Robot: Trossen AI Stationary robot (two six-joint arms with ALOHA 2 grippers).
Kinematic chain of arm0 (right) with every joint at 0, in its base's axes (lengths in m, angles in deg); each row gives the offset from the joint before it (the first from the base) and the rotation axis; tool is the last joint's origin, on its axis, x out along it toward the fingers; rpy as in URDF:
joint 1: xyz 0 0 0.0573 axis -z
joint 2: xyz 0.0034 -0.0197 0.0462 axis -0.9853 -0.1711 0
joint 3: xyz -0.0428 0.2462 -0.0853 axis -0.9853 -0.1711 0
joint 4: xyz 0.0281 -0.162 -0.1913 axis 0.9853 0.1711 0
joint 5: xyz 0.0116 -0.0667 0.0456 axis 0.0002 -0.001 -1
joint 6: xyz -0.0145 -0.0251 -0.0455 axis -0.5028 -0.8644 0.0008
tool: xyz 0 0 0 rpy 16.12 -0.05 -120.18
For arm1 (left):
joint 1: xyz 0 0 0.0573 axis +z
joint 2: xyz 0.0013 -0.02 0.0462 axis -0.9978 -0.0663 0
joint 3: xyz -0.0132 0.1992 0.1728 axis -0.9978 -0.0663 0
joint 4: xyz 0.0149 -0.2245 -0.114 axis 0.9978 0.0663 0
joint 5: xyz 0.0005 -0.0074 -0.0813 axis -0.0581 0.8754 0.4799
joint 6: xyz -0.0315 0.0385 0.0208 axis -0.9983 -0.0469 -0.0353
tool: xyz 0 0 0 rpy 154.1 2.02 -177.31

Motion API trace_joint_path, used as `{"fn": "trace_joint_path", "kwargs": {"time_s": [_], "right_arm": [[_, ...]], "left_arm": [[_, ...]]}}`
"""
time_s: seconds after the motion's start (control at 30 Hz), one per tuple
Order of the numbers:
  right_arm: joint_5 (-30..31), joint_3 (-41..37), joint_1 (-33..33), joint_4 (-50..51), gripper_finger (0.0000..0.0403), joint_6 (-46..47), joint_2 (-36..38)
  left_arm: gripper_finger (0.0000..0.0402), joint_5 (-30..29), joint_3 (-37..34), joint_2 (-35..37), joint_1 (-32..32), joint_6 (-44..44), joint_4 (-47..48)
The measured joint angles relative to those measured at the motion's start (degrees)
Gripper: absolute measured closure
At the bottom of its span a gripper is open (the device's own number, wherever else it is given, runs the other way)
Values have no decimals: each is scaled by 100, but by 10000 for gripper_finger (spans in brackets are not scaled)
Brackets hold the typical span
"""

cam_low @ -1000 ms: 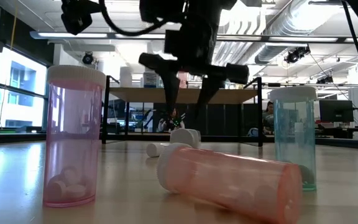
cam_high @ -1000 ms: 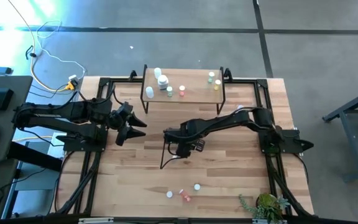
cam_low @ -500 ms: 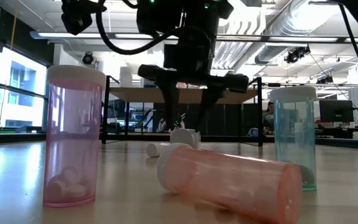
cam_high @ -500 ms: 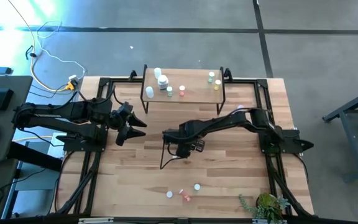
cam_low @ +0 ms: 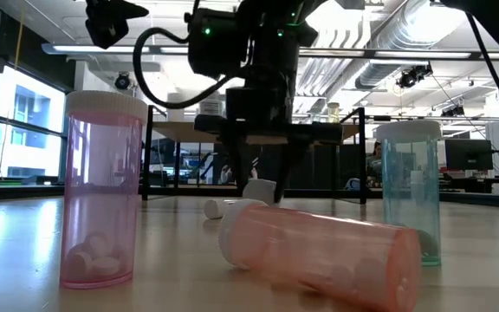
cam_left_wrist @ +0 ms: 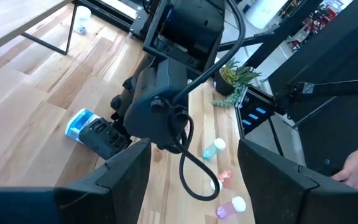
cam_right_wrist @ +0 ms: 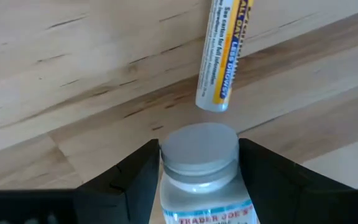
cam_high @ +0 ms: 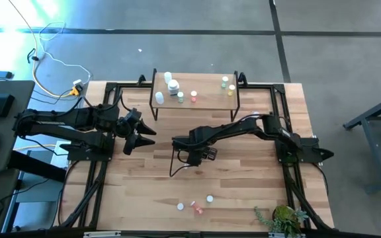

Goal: Pick and place medicine bottles onto shelf by color
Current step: Put the large white pill bottle on the shelf

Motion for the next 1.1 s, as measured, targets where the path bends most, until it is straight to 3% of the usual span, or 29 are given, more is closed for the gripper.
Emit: {"fn": "trace_joint_path", "kwargs": {"time_s": [0.27,0.63,1.1], "right_arm": [[0,-7,5,-3,199,0,-5],[25,-258,32,-125,245,39,32],[96,-290,-146,-217,247,1463,117]], "left_arm": [[170,0,0,0,0,28,2],[170,0,0,-2,0,42,4],[170,13,0,-2,0,44,4]]}}
